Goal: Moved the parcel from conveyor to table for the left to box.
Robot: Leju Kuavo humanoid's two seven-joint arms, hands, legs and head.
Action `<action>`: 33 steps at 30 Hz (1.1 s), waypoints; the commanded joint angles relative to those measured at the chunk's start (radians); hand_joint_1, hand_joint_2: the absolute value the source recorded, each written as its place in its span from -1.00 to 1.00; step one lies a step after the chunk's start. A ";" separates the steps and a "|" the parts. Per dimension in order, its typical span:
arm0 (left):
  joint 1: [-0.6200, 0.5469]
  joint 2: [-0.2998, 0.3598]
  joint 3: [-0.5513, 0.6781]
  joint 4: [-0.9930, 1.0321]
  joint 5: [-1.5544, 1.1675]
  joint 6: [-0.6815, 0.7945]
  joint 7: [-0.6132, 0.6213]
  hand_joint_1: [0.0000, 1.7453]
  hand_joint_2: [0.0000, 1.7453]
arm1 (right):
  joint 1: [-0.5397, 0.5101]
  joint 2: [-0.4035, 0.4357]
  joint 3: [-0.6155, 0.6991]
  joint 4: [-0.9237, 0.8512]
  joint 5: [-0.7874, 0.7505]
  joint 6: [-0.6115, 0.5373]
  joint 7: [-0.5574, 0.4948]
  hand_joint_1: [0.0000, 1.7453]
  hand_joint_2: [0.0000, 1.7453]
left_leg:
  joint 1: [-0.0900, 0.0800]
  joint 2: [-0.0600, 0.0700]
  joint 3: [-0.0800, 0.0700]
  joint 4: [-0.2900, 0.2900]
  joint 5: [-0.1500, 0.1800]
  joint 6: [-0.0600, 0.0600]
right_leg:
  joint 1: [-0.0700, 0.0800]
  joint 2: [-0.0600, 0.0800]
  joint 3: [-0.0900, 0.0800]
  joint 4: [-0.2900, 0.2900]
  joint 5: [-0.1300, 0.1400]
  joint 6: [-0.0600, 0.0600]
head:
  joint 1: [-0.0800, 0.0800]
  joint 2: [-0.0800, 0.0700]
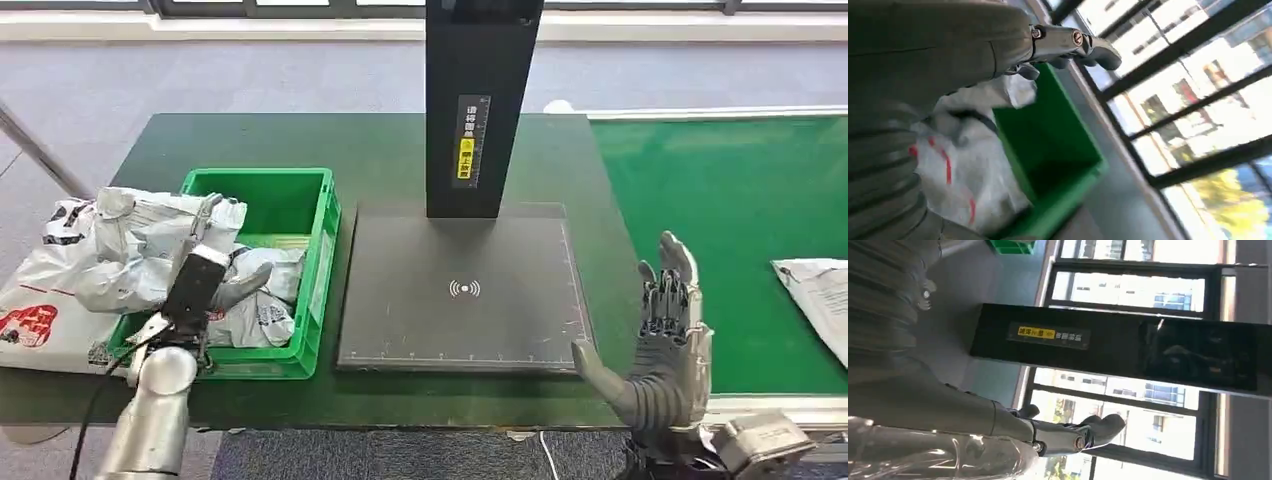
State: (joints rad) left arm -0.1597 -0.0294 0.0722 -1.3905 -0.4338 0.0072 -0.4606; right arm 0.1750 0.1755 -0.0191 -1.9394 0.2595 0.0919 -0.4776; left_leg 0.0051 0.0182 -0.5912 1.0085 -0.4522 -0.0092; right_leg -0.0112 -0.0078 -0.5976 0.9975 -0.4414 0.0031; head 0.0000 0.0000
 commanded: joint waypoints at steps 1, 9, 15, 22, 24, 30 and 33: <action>0.271 -0.089 -0.161 -0.378 0.336 -0.101 -0.169 -1.00 -1.00 | -0.056 -0.018 -0.246 0.065 -0.140 0.121 0.077 -1.00 1.00 | 0.000 -0.002 0.004 -0.001 -0.003 0.001 | 0.000 0.000 0.005 -0.002 -0.003 0.001 | 0.000 0.000; 0.290 -0.153 -0.186 -0.462 0.334 0.028 -0.167 -1.00 1.00 | -0.072 -0.009 -0.156 0.167 -0.355 0.170 0.116 -1.00 -1.00 | 0.001 -0.002 0.003 -0.001 -0.004 0.002 | 0.001 0.000 0.005 -0.004 -0.003 0.003 | 0.000 0.000; 0.317 -0.132 -0.207 -0.478 0.334 0.058 -0.184 -1.00 -1.00 | -0.069 -0.031 -0.162 0.144 -0.331 0.118 0.102 -1.00 -1.00 | 0.001 -0.003 0.003 -0.001 -0.004 0.001 | 0.001 -0.001 0.005 -0.003 -0.003 0.003 | 0.000 0.000; 0.317 -0.132 -0.207 -0.478 0.334 0.058 -0.184 -1.00 -1.00 | -0.069 -0.031 -0.162 0.144 -0.331 0.118 0.102 -1.00 -1.00 | 0.000 -0.003 0.003 -0.001 -0.004 0.002 | 0.000 -0.002 0.005 -0.002 -0.003 0.003 | 0.000 0.000; 0.317 -0.132 -0.207 -0.478 0.334 0.058 -0.184 -1.00 -1.00 | -0.069 -0.031 -0.162 0.144 -0.331 0.118 0.102 -1.00 -1.00 | 0.000 -0.004 0.005 -0.003 -0.004 0.001 | 0.000 -0.001 0.007 -0.004 -0.004 0.002 | 0.000 0.000; 0.297 -0.109 -0.212 -0.456 0.354 0.098 -0.199 -1.00 1.00 | -0.122 -0.130 -0.268 0.231 0.010 0.007 0.085 -1.00 1.00 | 0.000 -0.005 0.004 -0.003 -0.003 0.002 | 0.000 -0.002 0.007 -0.004 -0.003 0.003 | 0.000 0.000; 0.289 -0.099 -0.220 -0.449 0.350 0.079 -0.196 -1.00 1.00 | -0.154 -0.196 -0.290 0.311 0.289 -0.086 0.088 -1.00 1.00 | 0.001 -0.005 0.005 -0.003 -0.003 0.002 | 0.001 -0.003 0.008 -0.006 -0.002 0.003 | 0.000 0.000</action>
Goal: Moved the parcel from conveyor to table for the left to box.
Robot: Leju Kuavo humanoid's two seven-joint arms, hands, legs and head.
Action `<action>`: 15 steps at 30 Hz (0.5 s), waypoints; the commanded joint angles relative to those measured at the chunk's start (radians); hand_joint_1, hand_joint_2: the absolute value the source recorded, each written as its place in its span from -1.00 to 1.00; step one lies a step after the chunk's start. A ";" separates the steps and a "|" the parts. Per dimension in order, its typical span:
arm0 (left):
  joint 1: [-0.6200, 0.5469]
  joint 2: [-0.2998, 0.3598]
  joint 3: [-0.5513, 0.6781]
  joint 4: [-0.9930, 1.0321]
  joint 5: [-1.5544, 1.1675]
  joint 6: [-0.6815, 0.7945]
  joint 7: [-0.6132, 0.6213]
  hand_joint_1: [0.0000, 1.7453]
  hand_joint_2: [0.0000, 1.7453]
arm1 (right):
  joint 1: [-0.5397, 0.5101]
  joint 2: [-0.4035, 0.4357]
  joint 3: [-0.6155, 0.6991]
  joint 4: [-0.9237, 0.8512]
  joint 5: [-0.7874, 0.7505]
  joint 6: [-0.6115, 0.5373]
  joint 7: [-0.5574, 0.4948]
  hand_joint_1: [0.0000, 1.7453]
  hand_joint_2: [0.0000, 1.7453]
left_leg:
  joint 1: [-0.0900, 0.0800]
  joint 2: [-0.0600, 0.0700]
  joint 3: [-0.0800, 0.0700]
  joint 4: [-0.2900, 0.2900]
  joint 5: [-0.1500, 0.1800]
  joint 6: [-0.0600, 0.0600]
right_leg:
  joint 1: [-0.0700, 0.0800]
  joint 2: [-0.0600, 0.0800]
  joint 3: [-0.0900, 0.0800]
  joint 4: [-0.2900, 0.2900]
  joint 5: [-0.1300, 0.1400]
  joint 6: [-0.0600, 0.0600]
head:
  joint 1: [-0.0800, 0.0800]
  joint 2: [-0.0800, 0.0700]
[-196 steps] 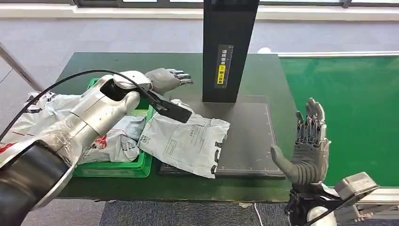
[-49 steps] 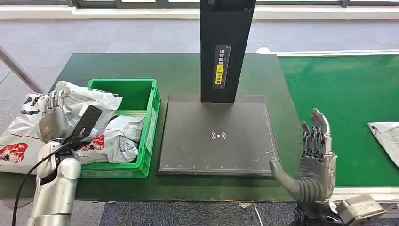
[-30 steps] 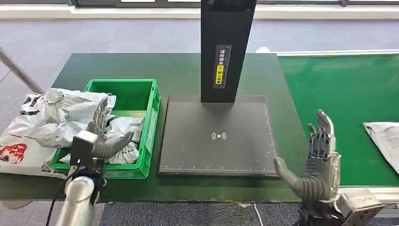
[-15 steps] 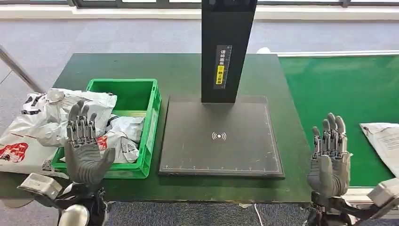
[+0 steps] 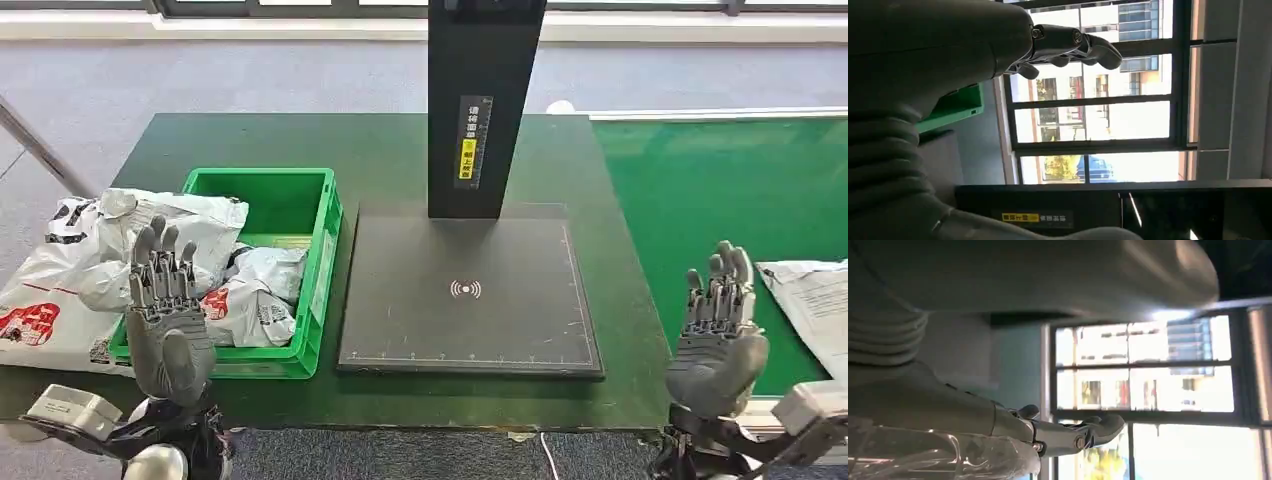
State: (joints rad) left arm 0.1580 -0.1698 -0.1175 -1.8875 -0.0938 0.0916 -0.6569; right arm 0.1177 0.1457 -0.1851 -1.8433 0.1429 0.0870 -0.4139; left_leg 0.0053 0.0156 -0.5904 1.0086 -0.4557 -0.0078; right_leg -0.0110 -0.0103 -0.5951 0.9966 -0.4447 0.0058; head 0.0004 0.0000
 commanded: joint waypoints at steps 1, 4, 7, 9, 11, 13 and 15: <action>-0.025 0.041 -0.030 0.042 0.005 -0.005 -0.007 -1.00 1.00 | -0.106 -0.190 -0.127 0.238 0.523 -0.135 0.032 -1.00 1.00 | 0.000 -0.002 0.004 -0.003 0.001 0.001 | 0.000 0.000 0.005 -0.004 0.001 0.000 | 0.000 0.000; -0.011 0.055 -0.024 0.043 -0.010 -0.026 -0.013 -1.00 1.00 | -0.138 -0.268 -0.110 0.329 0.725 -0.218 0.085 -1.00 1.00 | 0.000 -0.002 0.004 -0.003 0.001 0.001 | 0.000 0.000 0.006 -0.004 0.001 0.001 | 0.000 0.000; -0.007 0.062 -0.029 0.041 -0.027 -0.022 -0.019 -1.00 1.00 | -0.190 -0.310 -0.112 0.425 0.789 -0.231 0.111 -1.00 1.00 | 0.000 -0.001 0.003 -0.001 0.000 0.001 | 0.000 0.000 0.005 -0.003 0.001 0.001 | 0.000 0.000; -0.005 0.061 -0.030 0.040 -0.027 -0.021 -0.019 -1.00 1.00 | -0.203 -0.315 -0.110 0.449 0.792 -0.233 0.109 -1.00 1.00 | 0.000 -0.001 0.005 -0.003 0.001 0.001 | 0.000 0.002 0.006 -0.004 0.002 0.001 | 0.000 0.000; -0.005 0.061 -0.030 0.040 -0.027 -0.021 -0.019 -1.00 1.00 | -0.203 -0.315 -0.110 0.449 0.792 -0.233 0.109 -1.00 1.00 | 0.000 -0.001 0.005 -0.002 0.000 0.001 | 0.000 0.001 0.006 -0.004 0.002 0.001 | 0.000 0.000; -0.006 0.061 -0.031 0.039 -0.028 -0.021 -0.019 -1.00 1.00 | -0.203 -0.311 -0.108 0.448 0.794 -0.236 0.109 -1.00 1.00 | 0.000 -0.002 0.004 -0.002 0.001 0.001 | 0.000 0.000 0.005 -0.003 0.001 0.001 | 0.000 0.000; -0.002 0.064 -0.034 0.034 -0.038 -0.010 -0.020 -1.00 1.00 | -0.217 -0.324 -0.101 0.483 0.839 -0.248 0.147 -1.00 1.00 | 0.000 -0.002 0.004 -0.002 0.001 0.001 | 0.000 -0.001 0.005 -0.003 0.001 0.001 | 0.000 0.000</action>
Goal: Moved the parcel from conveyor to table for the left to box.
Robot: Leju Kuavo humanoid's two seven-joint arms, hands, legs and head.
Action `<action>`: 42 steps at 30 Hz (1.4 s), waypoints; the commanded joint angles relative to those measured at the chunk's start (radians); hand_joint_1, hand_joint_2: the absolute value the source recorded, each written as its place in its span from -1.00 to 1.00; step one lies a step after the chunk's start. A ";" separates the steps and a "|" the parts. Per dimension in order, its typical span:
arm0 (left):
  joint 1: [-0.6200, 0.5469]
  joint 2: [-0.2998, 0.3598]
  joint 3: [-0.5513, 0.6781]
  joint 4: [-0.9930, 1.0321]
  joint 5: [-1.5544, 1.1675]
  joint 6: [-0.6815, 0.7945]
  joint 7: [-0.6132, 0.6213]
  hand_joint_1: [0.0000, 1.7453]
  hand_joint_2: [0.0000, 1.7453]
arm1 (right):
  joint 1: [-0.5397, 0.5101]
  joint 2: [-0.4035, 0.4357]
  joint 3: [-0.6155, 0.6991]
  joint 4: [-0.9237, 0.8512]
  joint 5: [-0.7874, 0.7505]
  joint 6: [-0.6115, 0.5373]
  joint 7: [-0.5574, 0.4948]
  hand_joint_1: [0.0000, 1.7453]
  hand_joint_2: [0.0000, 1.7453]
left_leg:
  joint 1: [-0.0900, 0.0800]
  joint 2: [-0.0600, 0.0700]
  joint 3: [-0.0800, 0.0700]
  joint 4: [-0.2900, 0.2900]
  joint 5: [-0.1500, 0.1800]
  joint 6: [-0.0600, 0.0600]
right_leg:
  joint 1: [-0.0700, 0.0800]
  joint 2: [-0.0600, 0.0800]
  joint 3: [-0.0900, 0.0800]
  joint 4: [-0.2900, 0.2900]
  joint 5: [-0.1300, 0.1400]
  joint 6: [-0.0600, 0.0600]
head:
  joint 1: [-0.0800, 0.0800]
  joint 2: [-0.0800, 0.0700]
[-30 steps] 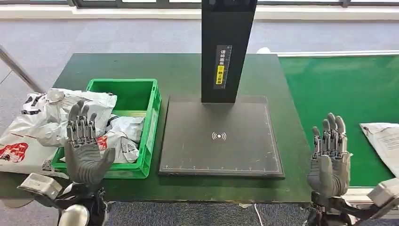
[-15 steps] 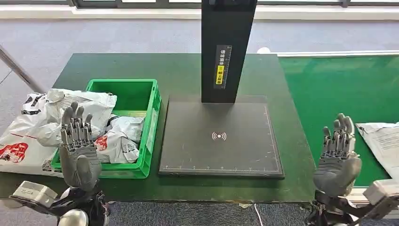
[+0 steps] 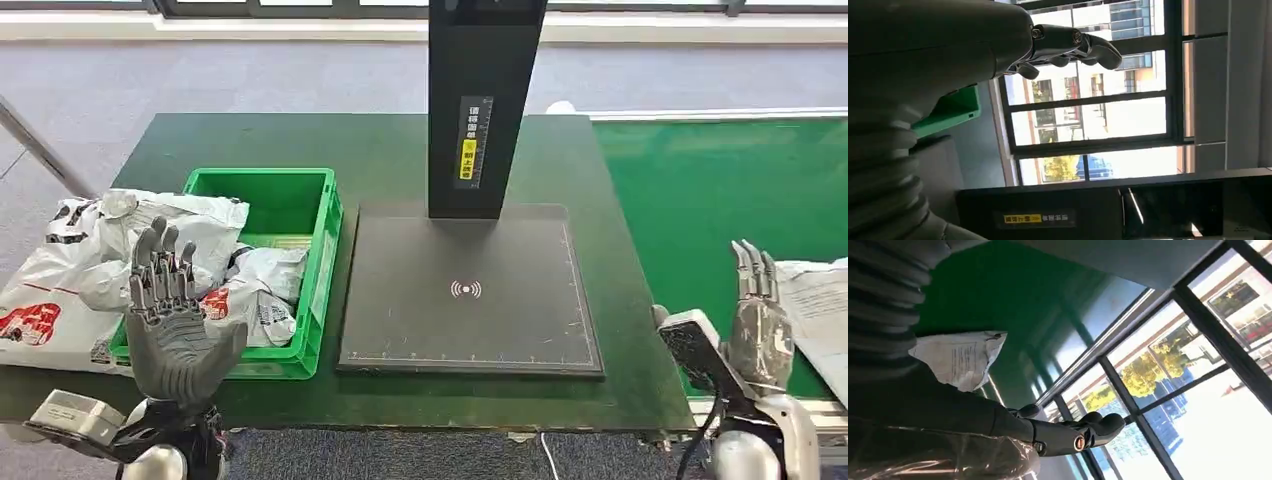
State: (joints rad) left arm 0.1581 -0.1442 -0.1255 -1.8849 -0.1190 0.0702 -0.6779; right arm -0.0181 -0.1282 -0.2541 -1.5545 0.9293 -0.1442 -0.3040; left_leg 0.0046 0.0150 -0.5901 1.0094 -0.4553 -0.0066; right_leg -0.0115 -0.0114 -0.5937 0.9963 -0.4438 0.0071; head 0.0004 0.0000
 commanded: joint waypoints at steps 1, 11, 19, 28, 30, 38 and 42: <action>0.000 0.039 -0.026 0.030 -0.013 0.012 0.001 -1.00 1.00 | -0.091 -0.055 -0.033 0.213 0.052 -0.016 0.036 -1.00 1.00 | 0.000 0.000 0.002 -0.001 0.000 0.000 | 0.000 0.001 0.002 -0.002 0.000 0.000 | 0.000 0.000; 0.002 0.040 -0.026 0.029 -0.013 0.013 0.001 -1.00 1.00 | -0.097 -0.058 -0.033 0.226 0.054 -0.019 0.034 -1.00 1.00 | 0.000 -0.001 0.004 -0.002 0.000 0.000 | 0.000 0.001 0.004 -0.002 0.000 0.000 | 0.000 0.000; 0.004 0.040 -0.026 0.027 -0.013 0.015 0.001 -1.00 1.00 | -0.103 -0.062 -0.033 0.240 0.068 -0.026 0.041 -1.00 1.00 | 0.000 -0.002 0.004 -0.003 0.000 0.000 | 0.000 0.001 0.004 -0.002 0.000 -0.001 | 0.000 0.000; 0.031 0.054 -0.036 0.031 -0.013 0.027 -0.011 -1.00 1.00 | -0.261 -0.105 -0.138 0.532 -0.043 0.004 -0.019 -1.00 1.00 | 0.000 -0.001 0.003 -0.002 0.001 0.000 | 0.000 0.001 0.004 -0.003 0.001 0.000 | 0.000 0.000; 0.034 0.058 -0.040 0.030 -0.009 0.023 -0.012 -1.00 1.00 | -0.279 -0.137 -0.131 0.602 0.088 -0.062 0.079 -1.00 1.00 | 0.000 -0.003 0.005 -0.004 0.001 0.001 | 0.000 0.000 0.006 -0.005 0.001 0.000 | 0.000 0.000; 0.031 0.093 -0.071 0.032 -0.024 0.020 -0.005 -1.00 1.00 | -0.374 -0.224 -0.127 0.789 0.194 -0.005 0.132 -1.00 1.00 | -0.002 -0.002 0.003 -0.002 0.001 0.001 | -0.002 0.000 0.003 -0.001 0.001 0.001 | 0.000 0.000; 0.027 0.090 -0.084 0.008 -0.055 0.007 0.026 -1.00 1.00 | -0.533 -0.306 -0.120 1.142 0.369 -0.099 0.352 -1.00 1.00 | -0.001 -0.001 0.004 -0.001 0.000 0.002 | -0.002 0.002 0.004 -0.002 0.001 0.001 | -0.001 0.000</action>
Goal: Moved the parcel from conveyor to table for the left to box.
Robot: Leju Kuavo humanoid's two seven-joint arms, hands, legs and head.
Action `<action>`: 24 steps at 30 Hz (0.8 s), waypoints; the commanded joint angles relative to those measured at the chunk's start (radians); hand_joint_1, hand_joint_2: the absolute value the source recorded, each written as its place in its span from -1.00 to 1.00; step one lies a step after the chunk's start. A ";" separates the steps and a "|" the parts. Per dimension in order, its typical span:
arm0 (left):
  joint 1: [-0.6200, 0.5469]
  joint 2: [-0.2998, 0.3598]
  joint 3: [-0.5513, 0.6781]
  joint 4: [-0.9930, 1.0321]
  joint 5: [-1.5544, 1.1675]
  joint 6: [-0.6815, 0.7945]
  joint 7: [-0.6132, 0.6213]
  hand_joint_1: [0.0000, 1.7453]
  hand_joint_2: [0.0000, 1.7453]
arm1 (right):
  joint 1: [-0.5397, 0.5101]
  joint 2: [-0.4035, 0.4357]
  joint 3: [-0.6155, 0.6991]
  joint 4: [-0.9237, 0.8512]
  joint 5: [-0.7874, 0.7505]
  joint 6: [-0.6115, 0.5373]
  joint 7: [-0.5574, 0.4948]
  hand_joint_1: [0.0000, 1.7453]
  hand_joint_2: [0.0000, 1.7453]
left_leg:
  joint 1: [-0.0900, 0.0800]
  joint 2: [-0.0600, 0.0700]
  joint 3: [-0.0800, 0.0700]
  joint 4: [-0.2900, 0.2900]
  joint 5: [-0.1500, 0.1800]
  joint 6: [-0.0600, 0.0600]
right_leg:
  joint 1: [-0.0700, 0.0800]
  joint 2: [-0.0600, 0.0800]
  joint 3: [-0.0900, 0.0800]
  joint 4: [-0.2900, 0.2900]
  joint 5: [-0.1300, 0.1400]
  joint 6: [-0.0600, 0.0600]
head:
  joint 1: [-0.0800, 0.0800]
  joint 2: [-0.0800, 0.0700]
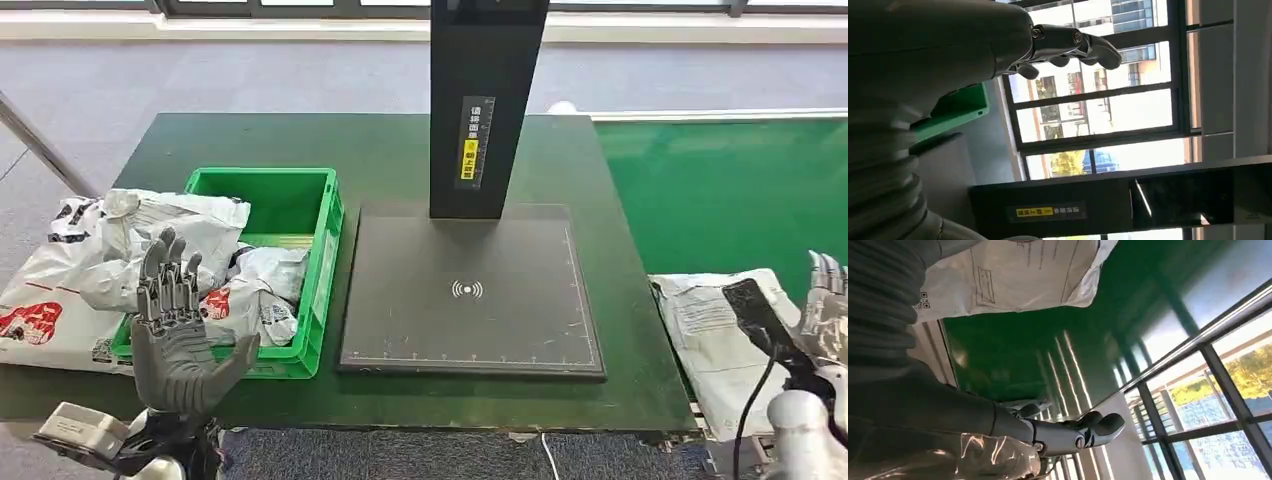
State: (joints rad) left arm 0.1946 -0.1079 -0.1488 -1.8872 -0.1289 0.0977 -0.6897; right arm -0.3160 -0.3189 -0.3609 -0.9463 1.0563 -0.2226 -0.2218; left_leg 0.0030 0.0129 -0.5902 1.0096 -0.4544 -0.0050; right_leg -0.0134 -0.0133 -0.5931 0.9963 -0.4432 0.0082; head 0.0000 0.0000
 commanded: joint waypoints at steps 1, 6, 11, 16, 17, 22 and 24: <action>-0.013 0.056 -0.061 0.013 -0.048 -0.022 0.039 -1.00 1.00 | -0.243 -0.121 -0.032 0.568 0.234 -0.028 0.258 -1.00 1.00 | 0.000 0.000 0.004 -0.002 0.000 0.000 | 0.000 0.002 0.004 -0.003 0.001 0.000 | 0.000 0.000; -0.014 0.072 -0.058 0.017 -0.050 -0.021 0.040 -1.00 1.00 | -0.247 -0.131 0.004 0.623 0.306 -0.001 0.327 -1.00 1.00 | 0.000 -0.001 0.003 -0.002 0.000 0.001 | 0.000 0.001 0.004 -0.003 0.001 0.001 | 0.000 0.000; -0.021 0.099 -0.071 0.027 -0.050 -0.017 0.039 -1.00 1.00 | -0.227 -0.104 -0.020 0.675 0.295 0.104 0.361 -1.00 1.00 | 0.000 -0.002 0.003 -0.002 0.000 0.001 | 0.000 0.001 0.004 -0.002 0.000 0.000 | 0.000 0.000; -0.017 0.099 -0.073 0.033 -0.046 -0.015 0.039 -1.00 1.00 | -0.200 -0.093 -0.057 0.693 0.262 0.136 0.345 -1.00 1.00 | 0.000 -0.003 0.003 -0.002 0.001 0.001 | 0.000 -0.001 0.004 -0.003 0.000 0.001 | 0.000 0.000; -0.016 0.098 -0.074 0.031 -0.046 -0.015 0.039 -1.00 1.00 | -0.201 -0.095 -0.058 0.693 0.262 0.138 0.344 -1.00 1.00 | -0.001 -0.003 0.002 -0.002 0.000 0.001 | -0.001 -0.001 0.003 -0.002 0.000 0.001 | 0.000 0.000; -0.016 0.098 -0.073 0.031 -0.046 -0.015 0.039 -1.00 1.00 | -0.205 -0.096 -0.058 0.691 0.262 0.141 0.344 -1.00 1.00 | -0.001 -0.002 0.002 -0.002 0.000 0.001 | -0.001 0.001 0.003 -0.002 0.000 0.001 | 0.000 0.000; -0.018 0.100 -0.075 0.031 -0.044 -0.019 0.040 -1.00 1.00 | -0.205 -0.095 -0.071 0.694 0.250 0.163 0.342 -1.00 1.00 | 0.000 -0.002 0.002 -0.002 0.000 0.001 | -0.001 0.001 0.003 -0.002 0.000 0.001 | 0.000 0.000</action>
State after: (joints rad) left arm 0.1926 -0.0443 -0.1923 -1.8936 -0.1766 0.0805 -0.6558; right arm -0.4906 -0.4459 -0.3609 -0.3304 1.3199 -0.0881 0.1251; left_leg 0.0017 0.0107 -0.5909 1.0096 -0.4538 -0.0029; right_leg -0.0147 -0.0148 -0.5928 0.9963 -0.4434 0.0107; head 0.0004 0.0000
